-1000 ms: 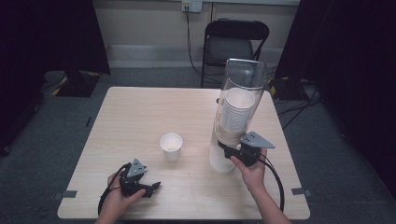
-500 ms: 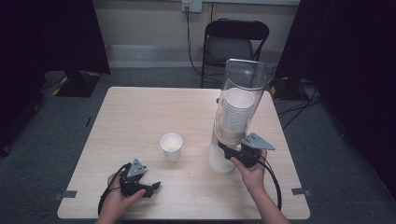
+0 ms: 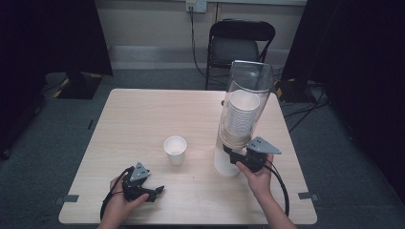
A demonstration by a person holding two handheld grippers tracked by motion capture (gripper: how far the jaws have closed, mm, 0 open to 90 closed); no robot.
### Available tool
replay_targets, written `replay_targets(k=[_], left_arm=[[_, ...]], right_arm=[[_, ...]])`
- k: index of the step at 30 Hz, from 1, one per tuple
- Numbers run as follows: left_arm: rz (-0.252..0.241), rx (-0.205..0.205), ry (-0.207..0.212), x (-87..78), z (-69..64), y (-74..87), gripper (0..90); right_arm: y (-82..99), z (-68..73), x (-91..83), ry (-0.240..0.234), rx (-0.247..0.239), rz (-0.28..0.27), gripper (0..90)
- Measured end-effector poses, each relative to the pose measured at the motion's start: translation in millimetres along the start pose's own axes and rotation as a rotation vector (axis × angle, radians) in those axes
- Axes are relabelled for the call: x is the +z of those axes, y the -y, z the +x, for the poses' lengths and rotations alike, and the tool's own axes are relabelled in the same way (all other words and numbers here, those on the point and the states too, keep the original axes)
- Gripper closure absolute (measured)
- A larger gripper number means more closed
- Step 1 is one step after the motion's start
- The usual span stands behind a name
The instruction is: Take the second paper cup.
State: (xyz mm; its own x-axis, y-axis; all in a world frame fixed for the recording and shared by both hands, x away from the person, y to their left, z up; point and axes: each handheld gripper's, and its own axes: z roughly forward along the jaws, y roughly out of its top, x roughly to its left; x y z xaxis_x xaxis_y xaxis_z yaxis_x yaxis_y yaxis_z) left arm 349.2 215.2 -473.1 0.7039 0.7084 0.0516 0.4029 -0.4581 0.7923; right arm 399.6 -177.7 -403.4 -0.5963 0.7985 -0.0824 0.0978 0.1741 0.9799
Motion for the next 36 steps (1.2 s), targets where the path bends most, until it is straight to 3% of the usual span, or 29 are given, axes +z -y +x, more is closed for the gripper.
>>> replay_targets(k=[15, 19, 25, 31, 33, 36], left_arm=[[0.005, -0.001, -0.002, -0.4, 0.1, -0.3, 14.8], [0.007, -0.001, -0.003, -0.5, 0.1, -0.4, 14.7], [0.004, -0.001, -0.002, -0.3, 0.1, -0.3, 14.7], [0.0, -0.011, -0.002, 0.8, 0.1, -0.9, 14.7], [-0.002, -0.011, -0.002, 1.3, 0.3, -1.2, 14.7], [0.002, -0.008, -0.004, 1.1, 0.5, -1.3, 14.7]], right_arm=[[-3.3, -1.7, -1.2, -0.013, 0.029, 0.014, 34.8], [-5.4, -1.1, -5.3, -0.006, 0.037, 0.008, 26.2], [-10.2, -5.2, -9.3, -0.005, 0.054, -0.009, 23.8], [-15.0, -2.0, -5.2, -0.018, 0.064, -0.047, 24.8], [-17.2, -0.9, -4.3, -0.009, 0.056, -0.049, 30.8], [-17.1, -3.6, -4.5, -0.023, 0.045, -0.035, 31.9]])
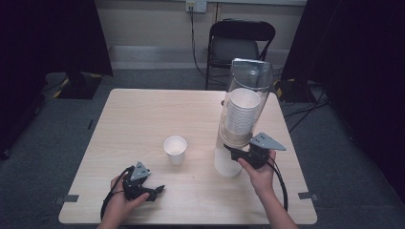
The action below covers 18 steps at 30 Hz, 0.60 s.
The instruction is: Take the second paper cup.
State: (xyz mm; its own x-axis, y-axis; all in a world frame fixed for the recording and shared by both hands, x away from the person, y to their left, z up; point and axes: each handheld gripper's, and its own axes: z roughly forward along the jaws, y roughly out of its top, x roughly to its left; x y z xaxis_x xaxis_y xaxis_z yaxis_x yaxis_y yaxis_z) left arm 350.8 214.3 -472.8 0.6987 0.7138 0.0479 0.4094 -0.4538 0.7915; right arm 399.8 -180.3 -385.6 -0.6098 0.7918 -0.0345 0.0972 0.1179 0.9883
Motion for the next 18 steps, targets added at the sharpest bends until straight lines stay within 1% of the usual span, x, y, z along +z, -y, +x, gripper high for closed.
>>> replay_targets(k=[1, 3, 4, 6, 7, 9, 10, 12, 14, 18], left_arm=[[-0.001, 0.0, 0.0, 0.1, -0.1, 0.0, 14.7], [-0.001, 0.001, 0.0, 0.1, 0.0, 0.0, 14.7], [-0.001, 0.001, 0.0, 0.0, 0.0, 0.0, 14.7], [0.0, 0.001, 0.0, 0.0, -0.1, 0.1, 14.7], [-0.001, 0.0, 0.0, 0.0, -0.1, 0.1, 14.7], [0.0, 0.001, 0.0, 0.0, -0.1, 0.1, 14.7], [-0.001, 0.001, 0.0, 0.1, -0.1, 0.1, 14.7], [-0.001, 0.001, 0.0, 0.1, -0.1, 0.1, 14.7], [-0.001, 0.0, 0.0, 0.1, -0.1, 0.1, 14.7], [-0.001, 0.001, 0.0, 0.0, -0.1, 0.1, 14.7]], right_arm=[[-0.6, 0.1, -0.4, 0.001, -0.001, 0.007, 32.0], [0.8, 0.3, -0.9, 0.0, -0.015, 0.002, 32.3], [1.9, -0.1, -0.8, -0.006, -0.015, -0.004, 32.4], [2.8, -0.2, -1.7, -0.001, -0.018, 0.001, 32.6], [4.7, 0.5, -0.9, -0.001, -0.013, -0.012, 32.6], [5.6, 0.2, -0.8, -0.006, -0.018, -0.013, 32.9], [6.3, 0.1, -1.0, -0.005, -0.025, -0.003, 33.2], [8.6, -0.9, -1.0, -0.014, -0.012, -0.002, 33.8], [8.5, -1.2, -1.5, -0.015, -0.02, 0.009, 33.9], [10.1, -0.9, -1.4, -0.02, -0.009, 0.005, 34.3]])
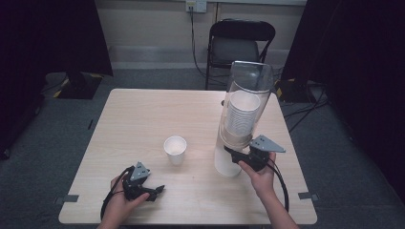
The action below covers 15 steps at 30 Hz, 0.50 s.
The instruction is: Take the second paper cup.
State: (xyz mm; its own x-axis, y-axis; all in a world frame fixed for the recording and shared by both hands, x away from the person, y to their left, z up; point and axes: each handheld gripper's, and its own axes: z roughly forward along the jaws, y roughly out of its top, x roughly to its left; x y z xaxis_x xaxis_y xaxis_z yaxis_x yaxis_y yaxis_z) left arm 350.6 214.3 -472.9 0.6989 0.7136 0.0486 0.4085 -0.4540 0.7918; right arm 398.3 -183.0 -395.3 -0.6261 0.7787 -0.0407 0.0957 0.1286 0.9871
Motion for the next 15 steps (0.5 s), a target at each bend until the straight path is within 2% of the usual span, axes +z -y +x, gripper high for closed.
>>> replay_targets(k=[2, 3, 4, 5, 6, 7, 8, 9, 10, 11, 13, 15], left_arm=[[0.0, 0.0, 0.0, 0.0, 0.0, 0.0, 14.7], [0.001, 0.001, 0.0, 0.0, 0.1, -0.1, 14.7], [0.0, 0.0, 0.0, 0.0, 0.2, -0.1, 14.7], [0.001, 0.001, 0.0, 0.0, 0.2, -0.2, 14.7], [0.002, 0.0, 0.0, -0.1, 0.2, -0.2, 14.7], [0.002, 0.0, 0.0, -0.1, 0.2, -0.2, 14.7], [0.002, 0.0, 0.001, -0.1, 0.3, -0.2, 14.7], [0.002, 0.0, 0.001, -0.1, 0.3, -0.2, 14.7], [0.002, 0.0, 0.002, 0.0, 0.4, -0.2, 14.7], [-0.001, -0.002, 0.003, 0.2, 0.4, -0.3, 14.6], [-0.001, -0.001, 0.002, 0.4, 0.5, -0.5, 14.6], [0.0, 0.0, 0.002, 0.4, 0.4, -0.5, 14.6]], right_arm=[[1.0, 0.3, 0.0, -0.006, 0.0, 0.003, 34.5], [3.4, 0.3, 0.9, -0.005, -0.001, 0.021, 36.1], [8.0, 0.4, 3.2, 0.001, -0.006, 0.098, 36.4], [18.9, -1.0, 7.1, -0.009, -0.002, 0.129, 36.7], [31.3, -4.9, 10.8, -0.025, 0.028, 0.218, 36.7], [39.9, -6.1, 10.6, 0.008, -0.021, 0.27, 36.6], [38.1, -6.6, 8.1, 0.003, -0.036, 0.259, 36.5], [31.0, -7.2, 3.3, 0.001, -0.032, 0.223, 36.3], [28.9, -6.8, 2.1, 0.0, -0.017, 0.223, 36.2], [29.2, -5.6, 2.6, -0.016, -0.011, 0.227, 36.0], [32.5, -2.4, 5.1, -0.037, -0.032, 0.254, 35.6], [35.0, -3.8, 4.7, -0.034, -0.038, 0.284, 35.5]])
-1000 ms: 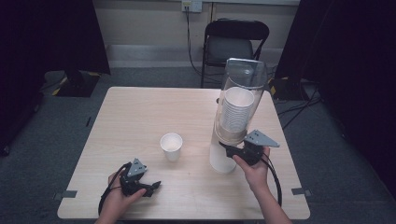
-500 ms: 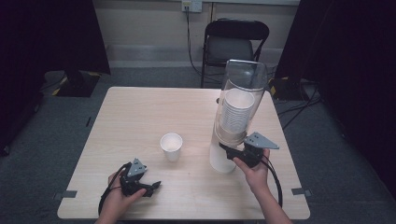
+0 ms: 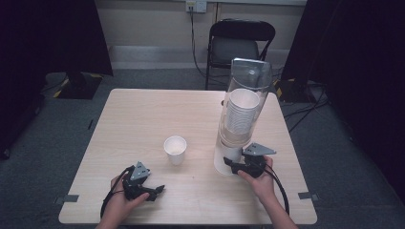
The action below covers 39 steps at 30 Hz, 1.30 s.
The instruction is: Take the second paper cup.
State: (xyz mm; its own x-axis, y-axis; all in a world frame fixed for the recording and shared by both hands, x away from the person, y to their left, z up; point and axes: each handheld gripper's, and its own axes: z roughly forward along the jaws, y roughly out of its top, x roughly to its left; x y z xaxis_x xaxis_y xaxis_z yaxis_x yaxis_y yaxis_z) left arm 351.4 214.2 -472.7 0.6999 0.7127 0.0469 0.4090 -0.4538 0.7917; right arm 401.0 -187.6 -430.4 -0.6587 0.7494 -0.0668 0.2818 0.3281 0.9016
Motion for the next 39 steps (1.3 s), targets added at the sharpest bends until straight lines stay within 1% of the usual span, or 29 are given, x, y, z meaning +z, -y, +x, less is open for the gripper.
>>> replay_targets(k=[2, 6, 7, 8, 11, 13, 15, 18, 19, 21, 22, 23, 24, 25, 27, 28, 30, 32, 34, 36, 37, 39], left_arm=[[0.0, 0.0, 0.0, 0.0, 0.0, 0.0, 14.6], [-0.003, -0.001, 0.006, 0.0, 0.8, 0.0, 14.6], [0.002, 0.003, 0.006, -0.5, 1.5, 0.0, 14.6], [0.001, -0.005, 0.009, -0.8, 1.6, -0.1, 14.6], [0.0, -0.005, 0.009, -0.6, 1.5, -0.1, 14.6], [-0.004, -0.003, 0.006, 0.0, 0.7, 0.1, 14.6], [0.0, 0.004, 0.001, 0.0, 0.3, -0.1, 14.7], [-0.005, -0.003, -0.008, -0.7, 0.6, 0.3, 17.1], [-0.008, -0.007, -0.01, -0.8, 0.5, 0.4, 18.0], [-0.006, -0.008, -0.012, -0.8, 0.1, 0.3, 18.5], [-0.006, -0.009, -0.012, -0.7, 0.1, 0.2, 18.5], [-0.006, -0.008, -0.012, -0.7, 0.1, 0.2, 18.5], [-0.006, -0.009, -0.012, -0.5, 0.2, 0.1, 18.5], [-0.007, -0.008, -0.012, -0.4, 0.3, -0.1, 18.5], [-0.003, -0.007, -0.013, -0.2, 0.7, -0.7, 18.5], [-0.005, -0.007, -0.013, 0.0, 0.6, -0.7, 18.5], [-0.005, -0.007, -0.013, 0.0, 0.6, -0.7, 18.5], [-0.004, -0.007, -0.013, 0.0, 0.6, -0.7, 18.5], [-0.004, -0.007, -0.013, 0.0, 0.7, -0.7, 18.5], [-0.005, -0.007, -0.013, 0.1, 0.7, -0.7, 18.5], [-0.005, -0.007, -0.013, 0.1, 0.7, -0.7, 18.4], [-0.005, -0.007, -0.012, 0.1, 0.7, -0.7, 18.4]], right_arm=[[3.7, -2.7, -1.1, -0.001, -0.006, 0.019, 35.3], [13.1, -8.3, -7.4, 0.006, -0.047, 0.086, 35.0], [15.1, -9.5, -9.4, 0.006, -0.051, 0.095, 34.9], [16.6, -10.3, -10.7, 0.006, -0.042, 0.097, 34.8], [22.0, -13.2, -18.2, 0.017, -0.059, 0.114, 34.5], [28.3, -16.9, -25.0, 0.024, -0.048, 0.125, 34.4], [32.7, -19.8, -31.5, 0.03, -0.056, 0.137, 34.4], [34.7, -17.3, -41.0, 0.016, -0.085, 0.117, 34.1], [35.4, -16.5, -42.3, 0.016, -0.084, 0.116, 34.1], [39.7, -17.4, -42.2, 0.015, -0.051, 0.113, 33.9], [43.3, -20.2, -41.2, 0.031, -0.038, 0.128, 33.8], [45.8, -22.4, -40.1, 0.041, -0.043, 0.152, 33.7], [47.6, -24.5, -39.6, 0.065, -0.06, 0.175, 33.6], [48.7, -26.0, -40.0, 0.071, -0.056, 0.175, 33.6], [49.8, -28.2, -41.0, 0.074, -0.023, 0.176, 33.5], [50.8, -29.5, -41.3, 0.08, -0.017, 0.183, 33.5], [53.7, -31.6, -40.8, 0.078, 0.003, 0.202, 33.3], [54.7, -33.5, -41.7, 0.077, 0.015, 0.201, 32.9], [55.2, -33.7, -42.6, 0.081, 0.015, 0.202, 32.6], [55.7, -34.1, -43.0, 0.082, 0.019, 0.203, 30.2], [56.2, -34.5, -43.6, 0.083, 0.03, 0.207, 28.5], [57.2, -35.3, -45.2, 0.096, 0.042, 0.213, 24.2]])
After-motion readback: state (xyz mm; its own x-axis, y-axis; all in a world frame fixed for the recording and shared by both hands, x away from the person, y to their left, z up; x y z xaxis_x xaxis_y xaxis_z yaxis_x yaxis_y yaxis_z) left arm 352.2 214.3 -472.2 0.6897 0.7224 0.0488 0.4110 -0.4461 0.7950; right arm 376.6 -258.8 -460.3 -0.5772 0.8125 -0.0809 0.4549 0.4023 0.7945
